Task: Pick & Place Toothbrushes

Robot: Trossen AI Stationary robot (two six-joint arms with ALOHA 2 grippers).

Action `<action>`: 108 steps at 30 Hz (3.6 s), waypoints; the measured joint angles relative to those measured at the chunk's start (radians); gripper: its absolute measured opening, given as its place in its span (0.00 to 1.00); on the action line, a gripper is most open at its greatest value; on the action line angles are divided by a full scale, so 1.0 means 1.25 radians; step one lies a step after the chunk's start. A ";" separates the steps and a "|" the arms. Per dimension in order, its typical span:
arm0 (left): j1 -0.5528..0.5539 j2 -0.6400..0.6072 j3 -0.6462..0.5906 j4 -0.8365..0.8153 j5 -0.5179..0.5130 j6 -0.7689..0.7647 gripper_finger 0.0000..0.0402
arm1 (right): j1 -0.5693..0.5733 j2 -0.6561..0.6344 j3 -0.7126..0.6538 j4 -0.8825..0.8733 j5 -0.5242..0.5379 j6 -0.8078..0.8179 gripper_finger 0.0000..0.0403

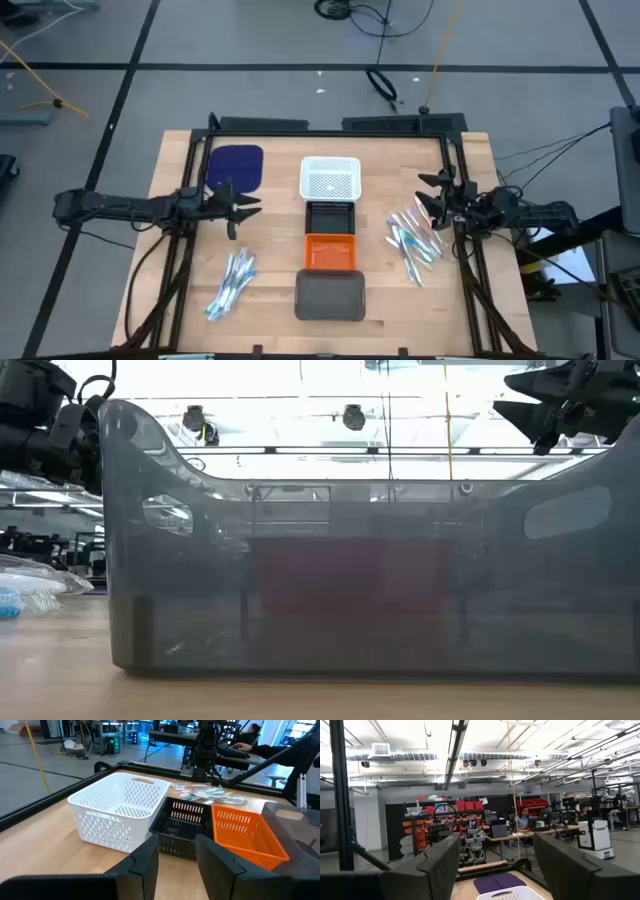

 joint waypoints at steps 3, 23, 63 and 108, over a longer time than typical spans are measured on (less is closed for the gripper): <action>0.000 0.000 0.000 0.000 0.000 0.000 0.32 | 0.000 0.000 0.000 0.000 0.000 0.000 0.60; 0.000 0.000 0.000 0.000 0.000 0.000 0.32 | 0.000 0.000 0.000 0.000 0.000 0.000 0.60; 0.000 0.000 0.000 0.000 0.000 0.000 0.32 | 0.000 0.000 0.000 0.000 0.000 0.000 0.60; 0.000 0.000 0.000 0.071 -0.127 0.028 0.32 | -0.003 0.131 0.187 -0.601 0.109 0.443 0.45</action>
